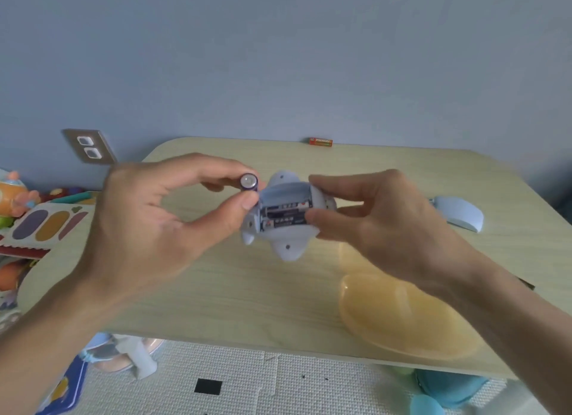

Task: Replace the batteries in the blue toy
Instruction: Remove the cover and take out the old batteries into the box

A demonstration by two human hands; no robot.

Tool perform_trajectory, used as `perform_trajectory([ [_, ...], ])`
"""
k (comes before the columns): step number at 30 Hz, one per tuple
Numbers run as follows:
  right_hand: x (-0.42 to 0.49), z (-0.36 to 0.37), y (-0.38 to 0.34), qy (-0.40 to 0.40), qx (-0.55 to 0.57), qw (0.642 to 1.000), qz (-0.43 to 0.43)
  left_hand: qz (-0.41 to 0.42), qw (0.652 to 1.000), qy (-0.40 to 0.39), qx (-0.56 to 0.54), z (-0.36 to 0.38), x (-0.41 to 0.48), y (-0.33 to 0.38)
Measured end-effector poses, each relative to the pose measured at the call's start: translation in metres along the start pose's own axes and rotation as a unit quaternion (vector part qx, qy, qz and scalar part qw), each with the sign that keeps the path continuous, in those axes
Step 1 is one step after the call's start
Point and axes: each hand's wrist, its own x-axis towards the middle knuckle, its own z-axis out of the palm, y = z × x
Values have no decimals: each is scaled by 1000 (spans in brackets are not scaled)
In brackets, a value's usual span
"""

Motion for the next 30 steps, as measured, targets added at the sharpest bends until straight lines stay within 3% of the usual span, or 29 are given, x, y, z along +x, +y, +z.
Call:
perform_trajectory([
  [3,10,-19,9,45,41,998,17,36,998,-43,-37,17,2,24],
  [7,18,-39,27,93,60,994,16,42,984,-159,-73,62,-4,37],
  [12,14,-53,48,111,74,990,35,59,961,-267,-33,105,-13,34],
  [23,-5,-69,62,107,94,990,18,54,961,-272,0,116,-12,41],
  [30,-9,-69,64,95,101,990,13,63,976,-210,14,103,4,40],
])
